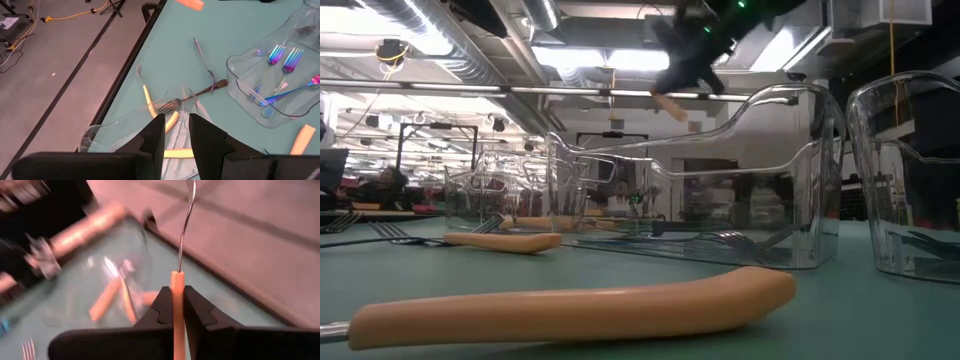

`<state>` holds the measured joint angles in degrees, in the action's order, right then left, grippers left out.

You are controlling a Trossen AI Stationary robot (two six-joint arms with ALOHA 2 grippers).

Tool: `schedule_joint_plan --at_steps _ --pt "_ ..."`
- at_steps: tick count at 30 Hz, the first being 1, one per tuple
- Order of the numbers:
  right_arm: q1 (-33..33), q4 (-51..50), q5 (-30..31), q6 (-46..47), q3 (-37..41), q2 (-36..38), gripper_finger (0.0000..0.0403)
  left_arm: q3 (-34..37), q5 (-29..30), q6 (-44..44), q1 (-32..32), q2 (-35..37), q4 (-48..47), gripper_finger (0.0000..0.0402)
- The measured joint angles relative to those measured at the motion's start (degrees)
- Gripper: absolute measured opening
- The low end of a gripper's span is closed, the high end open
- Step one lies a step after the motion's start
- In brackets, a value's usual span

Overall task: Sort silverware by color (type)
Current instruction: Put the yellow fork into the top transparent bin

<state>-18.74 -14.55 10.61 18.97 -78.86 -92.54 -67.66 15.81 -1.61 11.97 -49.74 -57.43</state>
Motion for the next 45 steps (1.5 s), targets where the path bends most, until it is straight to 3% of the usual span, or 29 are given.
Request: schedule_joint_plan --at_steps 14,28,45 --pt "0.00 14.84 -12.26 -5.75 -16.78 -18.97 0.0005 0.04 0.00 -0.01 0.00 -0.02 0.02 0.0082" --pt "-0.02 14.97 -18.07 -5.08 -31.94 -41.97 0.0005 0.04 -0.26 0.00 -0.01 -0.02 0.02 0.0082" --pt "0.60 13.34 -21.56 -2.72 -32.20 -46.46 0.0005 0.04 -0.24 0.04 0.00 -0.02 0.02 0.0082"
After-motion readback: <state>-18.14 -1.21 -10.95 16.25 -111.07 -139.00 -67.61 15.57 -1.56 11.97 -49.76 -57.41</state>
